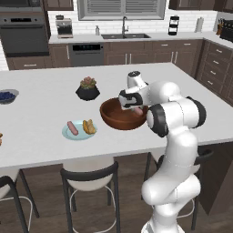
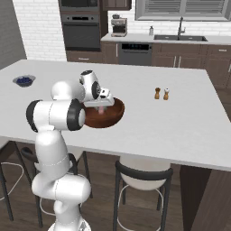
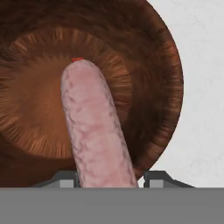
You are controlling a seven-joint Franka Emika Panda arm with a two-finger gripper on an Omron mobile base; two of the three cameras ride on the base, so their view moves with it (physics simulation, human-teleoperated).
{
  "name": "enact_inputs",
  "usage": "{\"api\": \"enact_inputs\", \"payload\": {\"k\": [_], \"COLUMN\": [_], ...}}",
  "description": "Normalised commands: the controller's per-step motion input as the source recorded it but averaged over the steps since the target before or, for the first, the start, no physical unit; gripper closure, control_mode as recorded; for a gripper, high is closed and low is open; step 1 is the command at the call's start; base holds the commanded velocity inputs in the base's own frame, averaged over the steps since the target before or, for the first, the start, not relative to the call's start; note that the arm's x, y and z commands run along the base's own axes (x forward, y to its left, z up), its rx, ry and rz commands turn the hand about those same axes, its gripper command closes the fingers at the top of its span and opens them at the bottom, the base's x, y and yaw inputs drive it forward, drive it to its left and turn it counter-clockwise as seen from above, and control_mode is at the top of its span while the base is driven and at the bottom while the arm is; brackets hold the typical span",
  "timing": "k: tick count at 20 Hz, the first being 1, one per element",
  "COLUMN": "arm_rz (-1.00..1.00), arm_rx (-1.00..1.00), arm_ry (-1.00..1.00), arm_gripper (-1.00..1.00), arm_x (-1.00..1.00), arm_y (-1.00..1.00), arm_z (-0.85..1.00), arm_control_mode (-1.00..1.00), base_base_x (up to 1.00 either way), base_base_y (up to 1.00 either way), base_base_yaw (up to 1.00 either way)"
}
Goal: Place one bun and one sausage from the bowl on each plate.
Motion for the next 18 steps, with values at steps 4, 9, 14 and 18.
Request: {"api": "enact_inputs", "payload": {"k": [4, 9, 14, 18], "arm_rz": [-0.22, -0.06, 0.09, 0.20], "arm_rx": [0.18, 0.11, 0.07, 0.02], "arm_ry": [-0.02, 0.00, 0.03, 0.00], "arm_gripper": [1.00, 1.00, 1.00, 1.00], "arm_x": [-0.77, -0.80, -0.76, -0.71], "arm_y": [-0.01, -0.34, -0.07, 0.00], "arm_z": [0.36, 0.49, 0.29, 0.04], "arm_control_mode": [-1.00, -1.00, -1.00, -1.00], "base_base_x": [0.00, 0.00, 0.00, 0.00], "base_base_y": [0.00, 0.00, 0.00, 0.00], "base_base_yaw": [0.00, 0.00, 0.00, 0.00]}}
